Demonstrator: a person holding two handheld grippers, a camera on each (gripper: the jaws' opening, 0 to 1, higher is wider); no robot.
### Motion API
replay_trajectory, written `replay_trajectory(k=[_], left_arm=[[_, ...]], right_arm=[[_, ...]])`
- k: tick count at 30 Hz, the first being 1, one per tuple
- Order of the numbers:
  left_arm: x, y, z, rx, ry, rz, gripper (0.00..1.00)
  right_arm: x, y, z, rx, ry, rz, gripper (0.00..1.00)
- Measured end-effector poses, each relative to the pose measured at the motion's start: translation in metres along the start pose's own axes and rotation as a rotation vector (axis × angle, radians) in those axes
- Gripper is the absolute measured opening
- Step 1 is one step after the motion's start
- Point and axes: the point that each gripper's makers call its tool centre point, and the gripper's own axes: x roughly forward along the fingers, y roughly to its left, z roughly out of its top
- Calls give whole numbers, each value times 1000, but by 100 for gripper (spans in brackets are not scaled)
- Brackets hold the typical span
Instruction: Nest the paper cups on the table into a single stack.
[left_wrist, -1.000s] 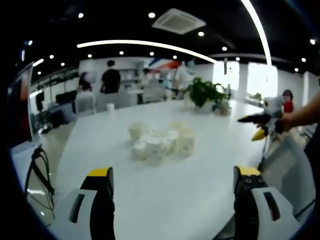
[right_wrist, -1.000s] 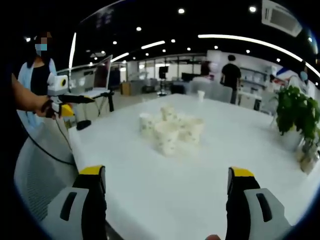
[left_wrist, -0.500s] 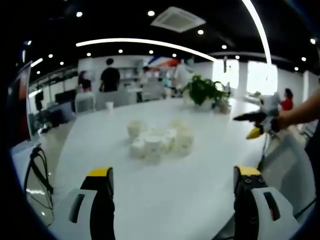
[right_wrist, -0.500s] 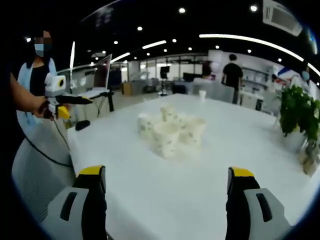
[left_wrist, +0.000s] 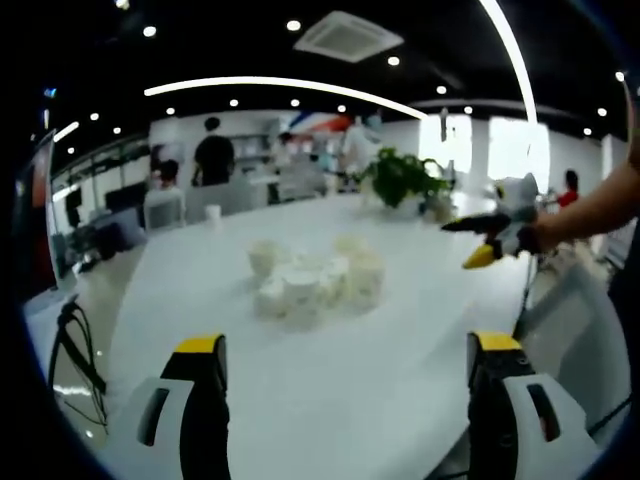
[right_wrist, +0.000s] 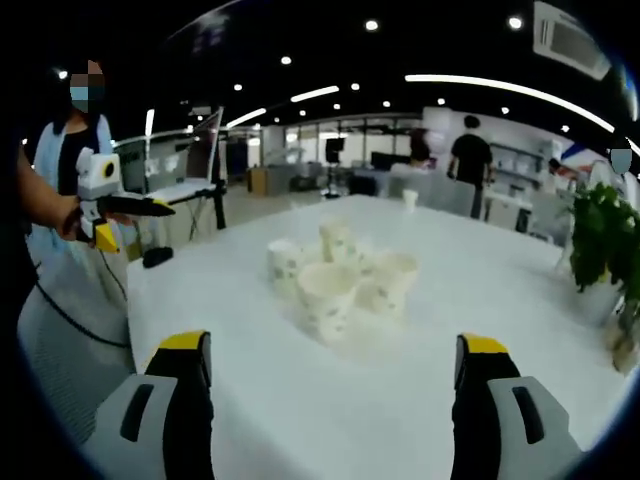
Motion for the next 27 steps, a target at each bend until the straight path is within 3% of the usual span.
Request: replay_trajectory(k=[12, 17, 27], left_arm=[[0, 1, -6, -16, 10, 1, 98], [0, 0, -9, -21, 17, -5, 98], [-4, 2, -11, -19, 27, -15, 98]], right_arm=[[34, -10, 2, 54, -13, -19, 100], [47, -6, 0, 35, -1, -11, 98], [72, -5, 15, 29, -33, 3, 96]])
